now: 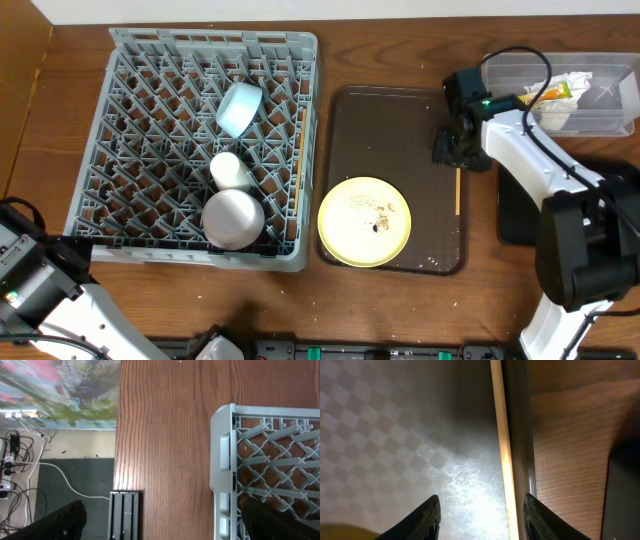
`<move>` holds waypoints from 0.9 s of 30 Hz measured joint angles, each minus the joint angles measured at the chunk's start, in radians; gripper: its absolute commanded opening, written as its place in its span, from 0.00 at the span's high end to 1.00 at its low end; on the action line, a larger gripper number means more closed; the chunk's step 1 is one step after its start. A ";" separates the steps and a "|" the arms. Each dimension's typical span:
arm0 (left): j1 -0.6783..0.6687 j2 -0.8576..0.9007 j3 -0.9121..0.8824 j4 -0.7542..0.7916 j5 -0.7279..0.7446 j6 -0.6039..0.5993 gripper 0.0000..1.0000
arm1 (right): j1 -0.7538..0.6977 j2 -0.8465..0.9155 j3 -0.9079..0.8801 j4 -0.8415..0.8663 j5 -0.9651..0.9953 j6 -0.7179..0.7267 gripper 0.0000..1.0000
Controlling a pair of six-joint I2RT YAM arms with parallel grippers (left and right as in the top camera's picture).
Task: Sort waste into correct bins and load items into the dishwasher
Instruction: 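Return the right gripper to the tray and grasp the second chopstick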
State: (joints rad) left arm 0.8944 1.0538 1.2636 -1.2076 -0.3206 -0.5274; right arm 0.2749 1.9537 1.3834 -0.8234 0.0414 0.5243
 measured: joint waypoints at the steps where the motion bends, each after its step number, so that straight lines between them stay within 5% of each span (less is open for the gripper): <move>1: 0.000 0.000 0.000 0.000 0.000 0.000 0.00 | 0.000 0.005 0.000 0.001 0.001 -0.004 0.50; 13: 0.000 0.000 0.000 0.000 0.000 0.000 0.00 | 0.001 0.077 -0.001 0.021 -0.006 -0.037 0.53; 19: 0.000 0.000 0.000 0.000 0.000 0.000 0.00 | 0.002 0.107 0.014 0.024 0.004 -0.053 0.87; 20: 0.000 0.000 0.000 0.000 0.000 0.000 0.00 | 0.002 0.110 0.016 0.026 0.004 -0.051 0.99; 27: 0.000 0.000 0.000 0.000 0.000 0.000 0.00 | 0.005 0.120 0.040 0.055 -0.119 -0.059 0.99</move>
State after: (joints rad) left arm 0.8944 1.0538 1.2636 -1.2076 -0.3206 -0.5274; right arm 0.2798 2.0735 1.4231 -0.7681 -0.0772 0.4652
